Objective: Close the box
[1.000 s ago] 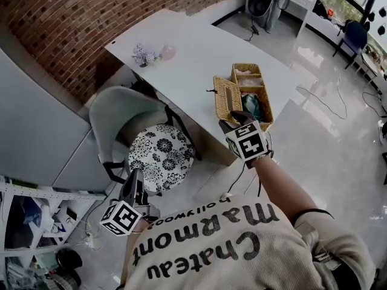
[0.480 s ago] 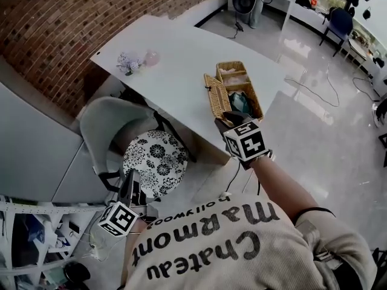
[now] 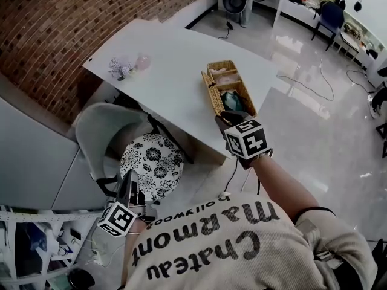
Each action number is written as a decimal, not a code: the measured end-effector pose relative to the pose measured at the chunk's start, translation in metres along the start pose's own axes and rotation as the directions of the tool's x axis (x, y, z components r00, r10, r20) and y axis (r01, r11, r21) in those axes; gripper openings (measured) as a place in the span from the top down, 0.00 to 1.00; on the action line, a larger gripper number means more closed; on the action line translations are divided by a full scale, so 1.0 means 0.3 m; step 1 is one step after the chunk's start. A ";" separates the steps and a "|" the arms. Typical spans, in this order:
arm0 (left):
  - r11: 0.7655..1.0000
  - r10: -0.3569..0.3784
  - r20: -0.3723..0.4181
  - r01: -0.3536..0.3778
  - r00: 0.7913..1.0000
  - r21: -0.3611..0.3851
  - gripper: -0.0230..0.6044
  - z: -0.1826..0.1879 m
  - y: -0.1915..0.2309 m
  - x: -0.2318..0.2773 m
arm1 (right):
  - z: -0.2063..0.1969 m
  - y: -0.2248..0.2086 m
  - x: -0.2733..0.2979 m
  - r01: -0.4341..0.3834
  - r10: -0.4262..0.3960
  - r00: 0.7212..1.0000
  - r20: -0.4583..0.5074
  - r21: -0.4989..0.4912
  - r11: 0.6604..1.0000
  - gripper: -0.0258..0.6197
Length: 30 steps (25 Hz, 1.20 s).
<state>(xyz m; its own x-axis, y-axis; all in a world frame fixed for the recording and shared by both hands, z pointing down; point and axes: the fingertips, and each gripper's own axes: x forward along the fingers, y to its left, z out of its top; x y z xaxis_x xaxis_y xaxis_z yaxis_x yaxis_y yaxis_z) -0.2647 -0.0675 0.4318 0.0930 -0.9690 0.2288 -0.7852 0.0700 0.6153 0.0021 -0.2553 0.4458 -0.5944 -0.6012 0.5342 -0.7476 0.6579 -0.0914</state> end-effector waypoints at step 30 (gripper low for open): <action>1.000 -0.003 -0.016 0.003 1.000 -0.008 0.96 -0.067 -0.056 0.054 | -0.015 -0.142 -0.086 -0.030 0.023 0.999 0.049 0.147 0.989 0.89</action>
<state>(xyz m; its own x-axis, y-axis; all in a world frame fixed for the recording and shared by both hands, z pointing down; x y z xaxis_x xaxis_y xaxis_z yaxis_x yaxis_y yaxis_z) -0.2377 -0.0797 0.4404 0.1049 -0.9653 0.2392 -0.7801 0.0692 0.6218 0.0506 -0.2658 0.4396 -0.6251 -0.6074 0.4902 -0.7650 0.6015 -0.2302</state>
